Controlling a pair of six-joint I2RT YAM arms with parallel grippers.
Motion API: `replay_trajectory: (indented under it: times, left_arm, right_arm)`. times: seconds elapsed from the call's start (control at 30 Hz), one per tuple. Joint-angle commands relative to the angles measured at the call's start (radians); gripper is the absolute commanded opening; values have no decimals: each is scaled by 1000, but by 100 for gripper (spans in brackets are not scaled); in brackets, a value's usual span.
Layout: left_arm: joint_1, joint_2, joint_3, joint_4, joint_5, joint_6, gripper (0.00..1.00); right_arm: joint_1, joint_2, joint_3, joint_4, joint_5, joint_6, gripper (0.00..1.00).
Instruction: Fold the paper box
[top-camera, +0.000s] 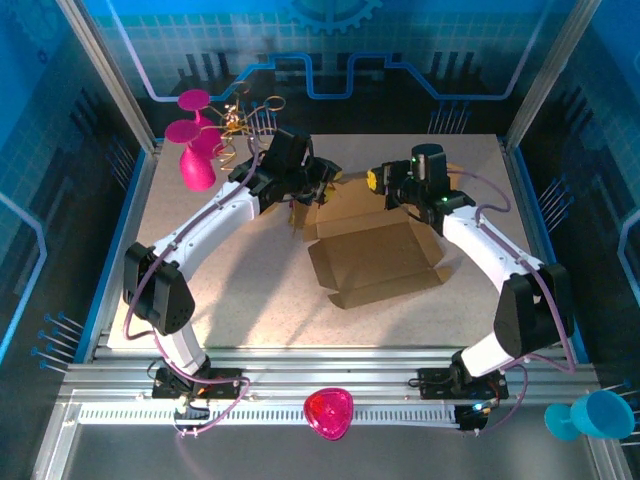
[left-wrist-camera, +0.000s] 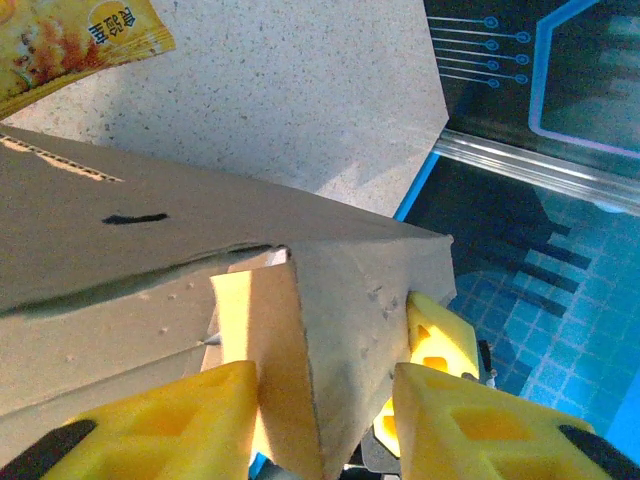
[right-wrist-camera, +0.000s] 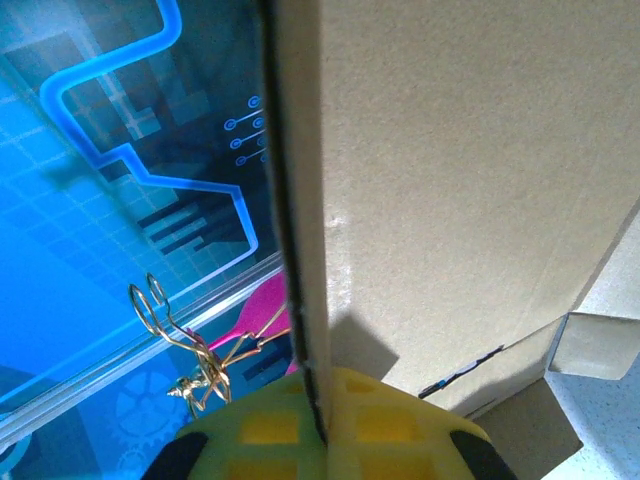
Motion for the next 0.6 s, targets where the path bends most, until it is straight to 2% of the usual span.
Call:
replay_trajectory:
  times: [0.0,0.17,0.2,0.23,0.37,0.47,0.57]
  left_arm:
    - [-7,20,20,30,-16,-10,31]
    - [-6,14,-6,33,-25,-16,2]
    - [-6,6,-16,34,-29,-18,0]
    - [-5,-1,-29,37,-33,-22,0]
    - [3,-41,-107,86,-41,-66,0]
    - [10,-59,-141,114,-38,-85,0]
    - [15,-67,-152,115,-35,-88,0]
  right_arm:
    - [17,-39,-18,27,2,22,0]
    - [16,-54,-52,62,11,23,0]
    - [16,-57,-63,82,14,21,0]
    - [14,-60,-79,116,18,19,0]
    - [12,-98,-205,351,85,18,27]
    - [15,-123,-291,486,137,29,35]
    - [16,-110,-352,592,151,47,36]
